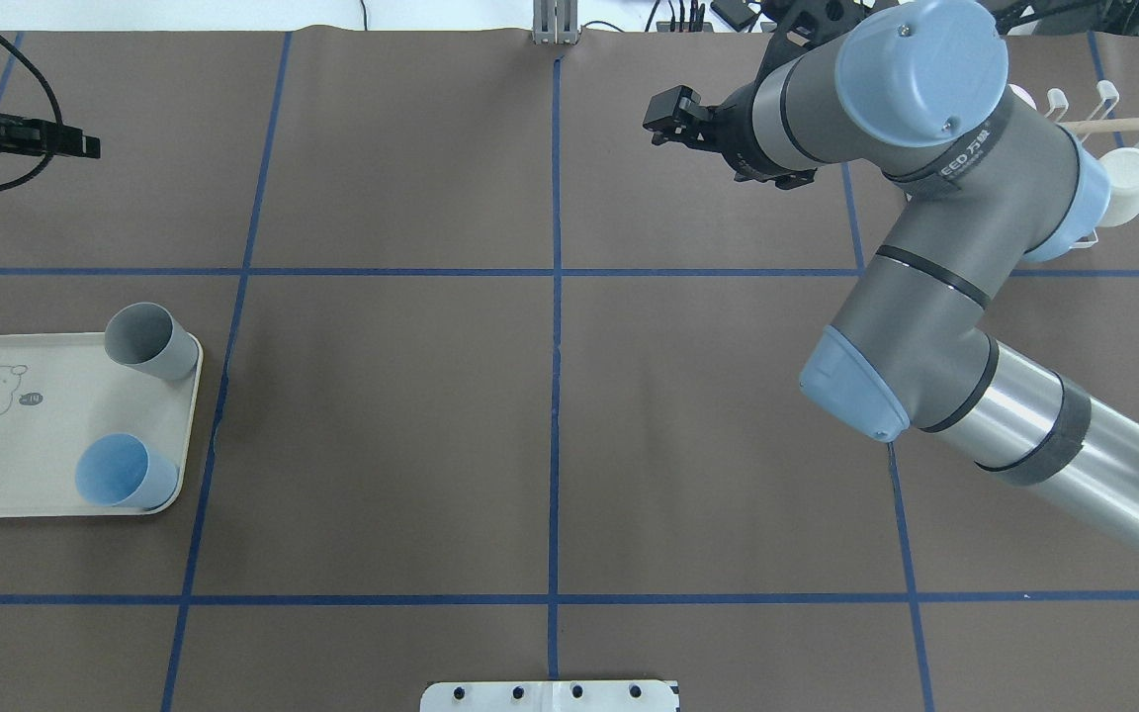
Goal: Transfer IKEA cup to right arm and place on rack
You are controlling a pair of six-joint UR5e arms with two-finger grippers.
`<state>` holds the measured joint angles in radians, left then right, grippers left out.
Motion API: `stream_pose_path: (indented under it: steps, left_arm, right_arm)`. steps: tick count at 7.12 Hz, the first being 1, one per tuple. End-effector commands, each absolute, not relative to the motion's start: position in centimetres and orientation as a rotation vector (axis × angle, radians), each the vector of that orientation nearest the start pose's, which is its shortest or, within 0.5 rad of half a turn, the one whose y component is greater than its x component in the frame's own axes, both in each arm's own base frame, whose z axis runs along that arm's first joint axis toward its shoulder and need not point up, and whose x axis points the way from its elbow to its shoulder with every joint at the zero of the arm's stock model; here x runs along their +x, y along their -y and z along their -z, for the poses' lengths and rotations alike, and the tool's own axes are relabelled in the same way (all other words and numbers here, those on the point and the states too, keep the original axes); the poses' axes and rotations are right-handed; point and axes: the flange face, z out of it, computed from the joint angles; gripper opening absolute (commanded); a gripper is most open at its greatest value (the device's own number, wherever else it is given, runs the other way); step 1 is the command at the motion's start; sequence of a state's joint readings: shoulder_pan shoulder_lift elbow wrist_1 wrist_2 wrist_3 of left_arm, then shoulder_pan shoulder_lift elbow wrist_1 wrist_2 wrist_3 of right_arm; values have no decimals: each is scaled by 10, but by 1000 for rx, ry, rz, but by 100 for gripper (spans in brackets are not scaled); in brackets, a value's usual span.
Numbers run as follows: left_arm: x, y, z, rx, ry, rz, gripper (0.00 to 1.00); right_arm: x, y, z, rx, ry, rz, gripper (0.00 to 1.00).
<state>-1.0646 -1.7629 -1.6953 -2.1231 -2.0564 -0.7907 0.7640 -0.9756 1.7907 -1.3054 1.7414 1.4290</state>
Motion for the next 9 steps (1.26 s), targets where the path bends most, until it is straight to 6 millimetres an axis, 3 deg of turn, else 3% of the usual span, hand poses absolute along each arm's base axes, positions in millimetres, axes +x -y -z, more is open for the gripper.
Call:
stream_pose_path:
  steps: [1,3,5,9]
  left_arm:
    - [265,525,-447,264,-840,-17,66]
    - [263,520,-446,192,-811,-7,66]
    - [253,504,-459,167,-795,-1,69]
    - [253,495,-475,107,-804,1,87]
  right_arm:
    - [-384,527,-188,341,1044,-469,100]
    - [-384,526,-186,343,1046,-468,100]
    - [-386,525,-187,350,1042,-471,100]
    - [-390,523,-188,358,1036,-470,100]
